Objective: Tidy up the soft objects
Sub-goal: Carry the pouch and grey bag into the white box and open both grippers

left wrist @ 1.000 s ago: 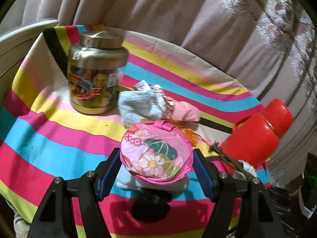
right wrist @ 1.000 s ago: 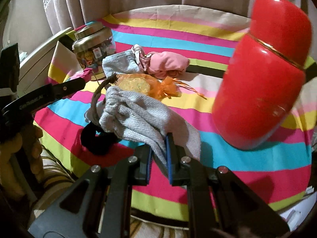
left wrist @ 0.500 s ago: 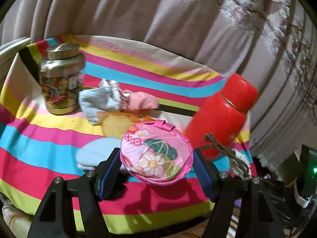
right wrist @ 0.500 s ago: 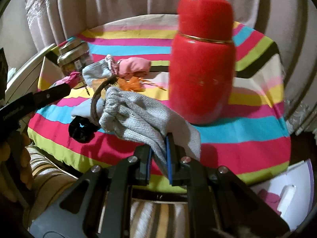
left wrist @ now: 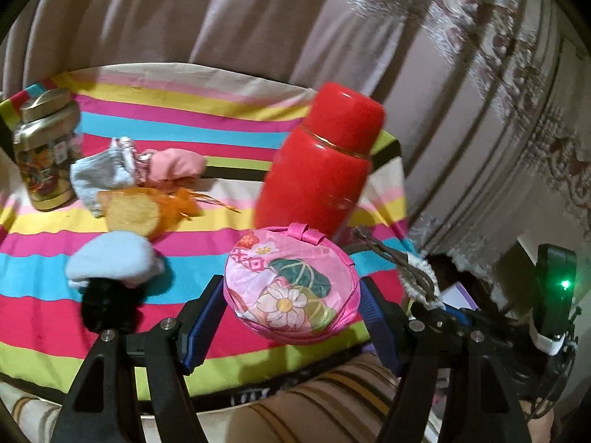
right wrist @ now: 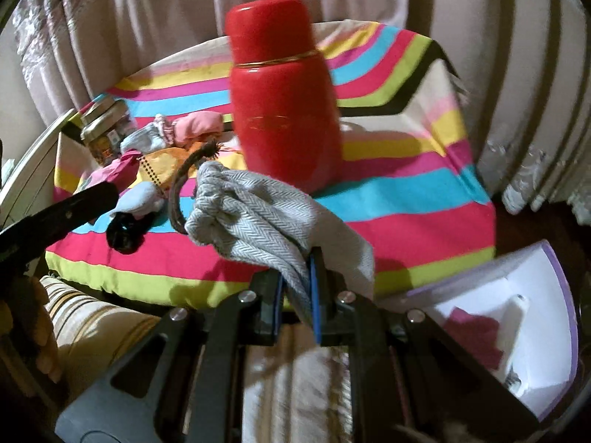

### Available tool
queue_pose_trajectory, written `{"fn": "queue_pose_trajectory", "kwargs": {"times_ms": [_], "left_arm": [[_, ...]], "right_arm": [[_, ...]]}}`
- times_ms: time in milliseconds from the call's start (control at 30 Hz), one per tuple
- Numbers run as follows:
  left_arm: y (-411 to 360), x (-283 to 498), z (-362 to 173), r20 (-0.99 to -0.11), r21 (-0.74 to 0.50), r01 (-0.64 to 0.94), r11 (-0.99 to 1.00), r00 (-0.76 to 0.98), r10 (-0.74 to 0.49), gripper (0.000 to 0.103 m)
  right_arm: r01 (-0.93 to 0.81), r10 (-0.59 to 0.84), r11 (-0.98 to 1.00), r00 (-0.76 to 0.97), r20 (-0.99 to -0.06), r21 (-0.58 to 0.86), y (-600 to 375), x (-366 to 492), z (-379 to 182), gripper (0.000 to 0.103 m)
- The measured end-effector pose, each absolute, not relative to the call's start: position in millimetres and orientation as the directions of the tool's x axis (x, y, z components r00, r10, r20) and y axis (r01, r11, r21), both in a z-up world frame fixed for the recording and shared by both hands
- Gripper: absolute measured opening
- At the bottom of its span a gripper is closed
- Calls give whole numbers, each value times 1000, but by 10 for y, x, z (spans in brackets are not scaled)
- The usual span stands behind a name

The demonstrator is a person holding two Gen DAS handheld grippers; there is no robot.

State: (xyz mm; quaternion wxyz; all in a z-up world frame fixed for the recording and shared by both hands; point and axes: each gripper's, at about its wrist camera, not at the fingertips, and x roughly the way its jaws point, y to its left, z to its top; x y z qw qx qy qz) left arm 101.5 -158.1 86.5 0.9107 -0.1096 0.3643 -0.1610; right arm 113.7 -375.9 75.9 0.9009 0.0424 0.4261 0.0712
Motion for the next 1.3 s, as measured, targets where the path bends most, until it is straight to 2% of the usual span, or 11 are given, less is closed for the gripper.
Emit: {"fn": "queue_pose_trajectory", "kwargs": {"times_ms": [367, 900, 1100, 1167, 1200, 1233, 1267, 1300], "left_arm": [[-2023, 922, 906, -635, -316, 304, 899, 636, -439, 72], [-3144, 803, 920, -643, -314, 543, 779, 482, -595, 73], [-3487, 815, 867, -648, -363, 611, 703, 376, -662, 80], [-3529, 804, 840, -656, -366, 620, 694, 357, -665, 80], [-3523, 800, 833, -658, -367, 622, 692, 352, -666, 81], [-3510, 798, 834, -659, -367, 619, 694, 353, -664, 81], [-3511, 816, 833, -660, -369, 615, 697, 355, -662, 81], [-3480, 826, 839, -659, -372, 610, 700, 358, -662, 81]], "right_arm": [[49, 50, 993, 642, -765, 106, -4460, 913, 813, 15], [296, -153, 954, 623, -767, 51, -5450, 526, 944, 15], [367, -196, 929, 608, -770, 53, -5689, 460, 947, 17], [377, -182, 923, 600, -779, 74, -5735, 467, 925, 23], [381, -181, 921, 596, -783, 77, -5747, 471, 914, 31], [381, -180, 921, 595, -783, 78, -5749, 464, 910, 47], [381, -180, 921, 598, -781, 80, -5755, 462, 912, 55], [381, -181, 921, 604, -776, 82, -5749, 459, 921, 68]]}}
